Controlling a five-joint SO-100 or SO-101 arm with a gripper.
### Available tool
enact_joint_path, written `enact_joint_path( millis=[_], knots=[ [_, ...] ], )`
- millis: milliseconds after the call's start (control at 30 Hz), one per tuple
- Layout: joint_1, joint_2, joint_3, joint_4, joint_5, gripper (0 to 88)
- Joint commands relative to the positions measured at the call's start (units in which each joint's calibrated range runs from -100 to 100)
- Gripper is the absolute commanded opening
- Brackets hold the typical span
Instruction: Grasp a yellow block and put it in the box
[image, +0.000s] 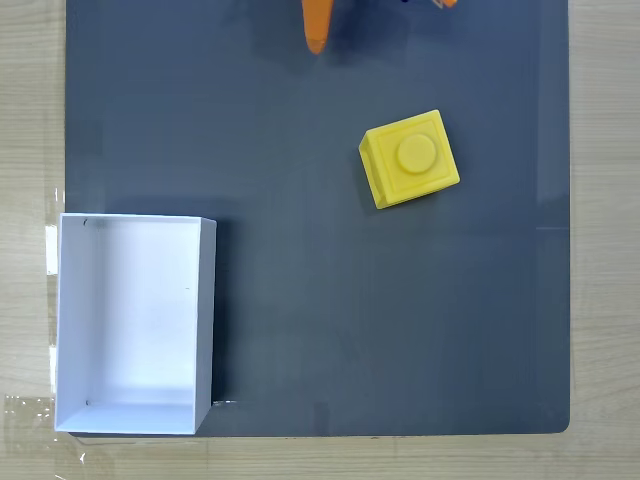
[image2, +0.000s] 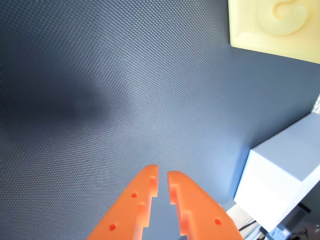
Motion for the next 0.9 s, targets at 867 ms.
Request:
enact_joint_path(
  millis=[867],
  knots=[
    [-11.43, 86.79, -81.15, 11.13, 9.82, 26.8]
  ],
)
